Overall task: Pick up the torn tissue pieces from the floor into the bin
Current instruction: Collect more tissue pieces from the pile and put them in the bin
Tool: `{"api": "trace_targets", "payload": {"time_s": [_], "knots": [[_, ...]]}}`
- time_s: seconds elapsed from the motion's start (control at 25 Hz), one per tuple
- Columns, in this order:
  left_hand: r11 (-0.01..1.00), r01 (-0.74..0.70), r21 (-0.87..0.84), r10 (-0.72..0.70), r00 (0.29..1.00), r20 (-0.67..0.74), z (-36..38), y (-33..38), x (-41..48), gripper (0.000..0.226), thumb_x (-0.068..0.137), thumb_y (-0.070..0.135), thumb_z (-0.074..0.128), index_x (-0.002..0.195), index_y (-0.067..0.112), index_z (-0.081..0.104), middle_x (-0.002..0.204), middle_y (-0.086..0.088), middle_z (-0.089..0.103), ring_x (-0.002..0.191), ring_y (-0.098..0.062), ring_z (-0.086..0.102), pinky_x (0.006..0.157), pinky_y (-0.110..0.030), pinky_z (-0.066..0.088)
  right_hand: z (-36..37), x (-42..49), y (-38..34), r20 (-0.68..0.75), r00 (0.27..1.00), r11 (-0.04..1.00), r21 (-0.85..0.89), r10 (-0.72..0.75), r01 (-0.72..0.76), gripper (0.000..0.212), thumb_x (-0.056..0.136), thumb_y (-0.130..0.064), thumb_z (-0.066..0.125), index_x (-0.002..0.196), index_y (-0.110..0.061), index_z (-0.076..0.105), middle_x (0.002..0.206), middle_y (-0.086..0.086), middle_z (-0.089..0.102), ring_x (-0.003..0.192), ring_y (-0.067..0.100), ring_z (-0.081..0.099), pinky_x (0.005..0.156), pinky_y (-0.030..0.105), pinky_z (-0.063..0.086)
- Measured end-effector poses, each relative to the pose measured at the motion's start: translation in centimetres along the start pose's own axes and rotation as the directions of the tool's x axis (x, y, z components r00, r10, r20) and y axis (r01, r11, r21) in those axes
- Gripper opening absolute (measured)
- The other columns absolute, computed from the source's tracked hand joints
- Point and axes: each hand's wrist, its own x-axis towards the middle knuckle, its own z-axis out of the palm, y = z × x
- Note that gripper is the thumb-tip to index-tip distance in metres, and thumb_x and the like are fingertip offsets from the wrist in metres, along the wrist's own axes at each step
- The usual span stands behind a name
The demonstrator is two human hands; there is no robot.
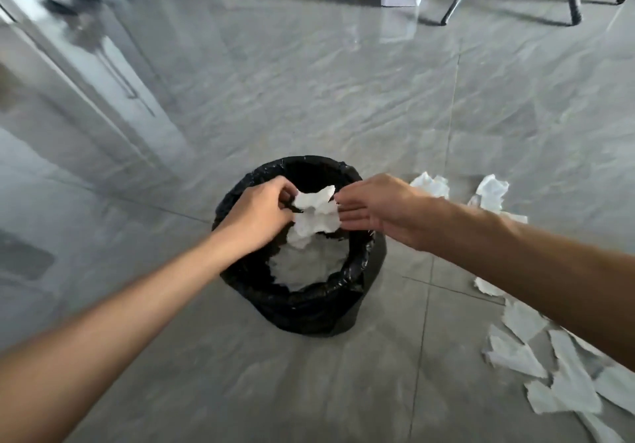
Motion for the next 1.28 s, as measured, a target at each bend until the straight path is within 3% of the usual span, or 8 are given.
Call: {"api": "trace_targets", "payload": {"time_s": [0.24, 0.52, 0.6, 0.68, 0.8, 1.04, 1.16, 1.28], "knots": [[0.981, -0.192, -0.022, 0.193, 0.979, 0.064, 1.9, 10.7, -0.7, 0.031, 0.080, 0.009, 0.056, 0.109, 0.022, 0.058, 0.103, 0.005, 0.060, 0.092, -0.013, 0.057, 0.076, -0.024, 0.044, -8.3, -3.7, 2.5, -0.094, 0.992, 0.996, 0.043, -0.078, 0.083, 0.017, 0.088, 0.002, 0.056, 0.103, 0.002, 0.065, 0.101, 0.023, 0.069, 0.085, 0.026, 0.068, 0.082, 0.033, 0.058], [0.886, -0.465, 0.006, 0.415, 0.796, 0.441, 9.0, 18.1, -4.1, 0.033, 0.079, 0.017, 0.061, 0.112, 0.019, 0.056, 0.106, 0.005, 0.058, 0.086, -0.011, 0.052, 0.073, -0.023, 0.040, -18.7, -11.0, 13.9, -0.250, 0.968, 0.947, -0.312, -0.010, -0.071, 0.010, 0.082, -0.009, 0.066, 0.089, -0.016, 0.069, 0.077, 0.005, 0.069, 0.068, 0.014, 0.064, 0.060, 0.022, 0.049], [0.864, -0.503, -0.008, 0.430, 0.729, 0.532, 12.5, 19.5, -4.5, 0.037, 0.079, 0.018, 0.064, 0.115, 0.018, 0.056, 0.109, 0.001, 0.059, 0.086, -0.014, 0.052, 0.073, -0.025, 0.041, -20.8, -13.3, 18.3, -0.319, 0.947, 0.832, -0.532, -0.026, -0.157, 0.008, 0.080, -0.020, 0.070, 0.085, -0.024, 0.065, 0.076, -0.006, 0.067, 0.065, 0.008, 0.062, 0.056, 0.020, 0.044], [0.815, -0.579, 0.009, 0.458, 0.654, 0.602, 16.7, 20.5, -4.9, 0.039, 0.079, 0.022, 0.065, 0.117, 0.020, 0.055, 0.115, -0.002, 0.060, 0.092, -0.018, 0.053, 0.074, -0.026, 0.040, -22.2, -16.1, 23.1, -0.392, 0.920, 0.589, -0.749, -0.023, -0.304, 0.020, 0.076, -0.038, 0.071, 0.087, -0.035, 0.055, 0.085, -0.012, 0.063, 0.074, 0.007, 0.060, 0.056, 0.022, 0.041], [0.730, -0.678, 0.090, 0.468, 0.591, 0.657, 22.6, 20.7, -5.6, 0.044, 0.082, 0.032, 0.063, 0.123, 0.025, 0.049, 0.125, -0.003, 0.055, 0.110, -0.025, 0.054, 0.085, -0.035, 0.046, -21.7, -19.4, 29.2, -0.437, 0.899, 0.358, -0.842, -0.017, -0.403, 0.032, 0.077, -0.047, 0.065, 0.101, -0.033, 0.051, 0.106, -0.008, 0.062, 0.088, 0.018, 0.063, 0.061, 0.030, 0.043], [0.640, -0.755, 0.143, 0.526, 0.566, 0.635, 31.5, 19.2, -6.9, 0.040, 0.084, 0.033, 0.063, 0.120, 0.023, 0.049, 0.115, -0.007, 0.056, 0.101, -0.030, 0.060, 0.073, -0.039, 0.050, -21.0, -19.8, 32.4, -0.465, 0.881, 0.470, -0.798, -0.080, -0.378, 0.012, 0.088, -0.027, 0.052, 0.095, -0.017, 0.056, 0.103, 0.003, 0.060, 0.090, 0.027, 0.060, 0.066, 0.035, 0.044], [0.644, -0.763, 0.055, 0.602, 0.550, 0.579, 32.5, 18.1, -6.7, 0.016, 0.086, 0.023, 0.058, 0.101, 0.021, 0.054, 0.102, -0.005, 0.061, 0.091, -0.029, 0.062, 0.066, -0.035, 0.047, -21.9, -21.1, 32.1, -0.331, 0.933, 0.498, -0.838, -0.140, -0.222, 0.005, 0.084, -0.024, 0.054, 0.086, -0.019, 0.056, 0.091, 0.000, 0.061, 0.084, 0.025, 0.060, 0.065, 0.036, 0.047], [0.660, -0.751, -0.014, 0.623, 0.537, 0.569, 31.9, 17.1, -6.5, 0.008, 0.086, 0.020, 0.060, 0.094, 0.019, 0.057, 0.096, -0.002, 0.063, 0.087, -0.027, 0.063, 0.066, -0.035, 0.049, -22.8, -20.9, 31.1, -0.168, 0.953, 0.438, -0.898, -0.252, -0.042, 0.006, 0.076, -0.026, 0.058, 0.080, -0.021, 0.058, 0.091, -0.004, 0.061, 0.085, 0.017, 0.059, 0.066, 0.024, 0.046]]}}
